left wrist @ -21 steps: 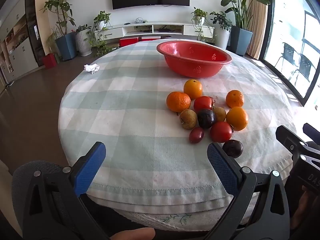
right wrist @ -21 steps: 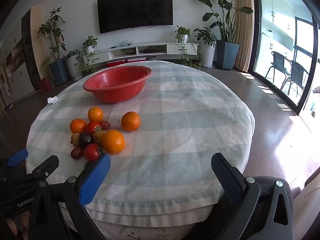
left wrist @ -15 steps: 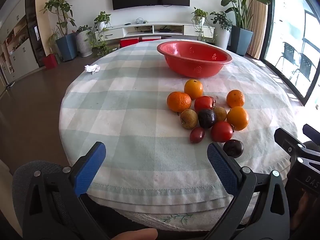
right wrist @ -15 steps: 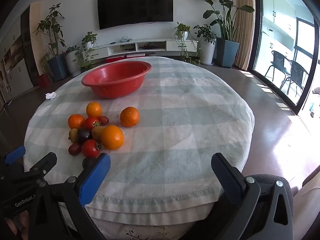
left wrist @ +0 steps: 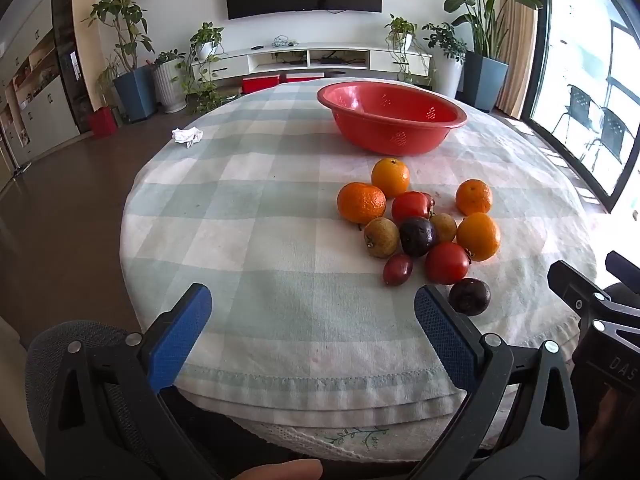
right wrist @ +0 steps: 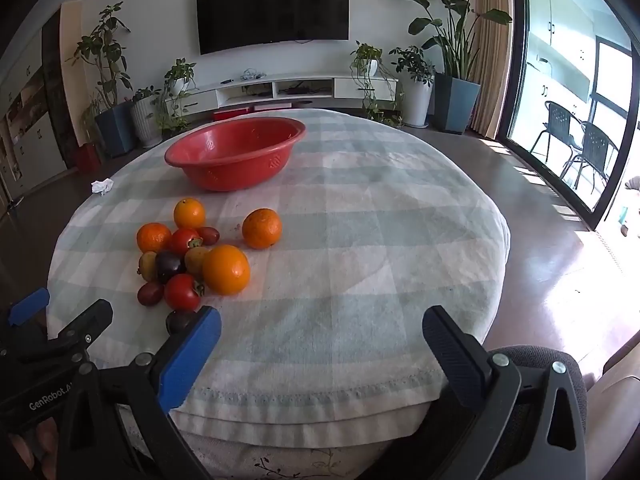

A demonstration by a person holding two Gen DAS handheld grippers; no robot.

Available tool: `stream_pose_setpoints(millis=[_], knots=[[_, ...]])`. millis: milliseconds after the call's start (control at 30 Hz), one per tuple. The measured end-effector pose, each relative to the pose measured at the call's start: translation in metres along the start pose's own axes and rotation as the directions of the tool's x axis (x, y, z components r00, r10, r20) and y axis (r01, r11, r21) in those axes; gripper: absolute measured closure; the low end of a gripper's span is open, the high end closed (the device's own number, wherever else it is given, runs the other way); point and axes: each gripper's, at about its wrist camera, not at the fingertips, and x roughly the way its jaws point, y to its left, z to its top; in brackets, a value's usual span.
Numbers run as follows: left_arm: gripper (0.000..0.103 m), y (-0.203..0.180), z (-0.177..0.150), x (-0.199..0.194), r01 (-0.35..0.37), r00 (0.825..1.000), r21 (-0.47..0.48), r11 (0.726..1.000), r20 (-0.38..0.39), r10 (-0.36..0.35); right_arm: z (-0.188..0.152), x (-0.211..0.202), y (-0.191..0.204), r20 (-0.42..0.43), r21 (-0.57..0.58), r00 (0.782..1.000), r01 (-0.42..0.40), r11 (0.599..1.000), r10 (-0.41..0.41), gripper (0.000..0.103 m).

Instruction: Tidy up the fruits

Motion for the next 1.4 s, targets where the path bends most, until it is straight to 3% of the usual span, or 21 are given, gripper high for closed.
stream_pose_setpoints(millis=[1400], knots=[[0.0,0.0042,-0.0001,0.0011,0.001,1.0,0.0,1.0,-0.002,-0.001,-0.0007,-0.0005,0.0012,-0.004,-0.003,1.0,0.002,1.0,-0.002,0.0]])
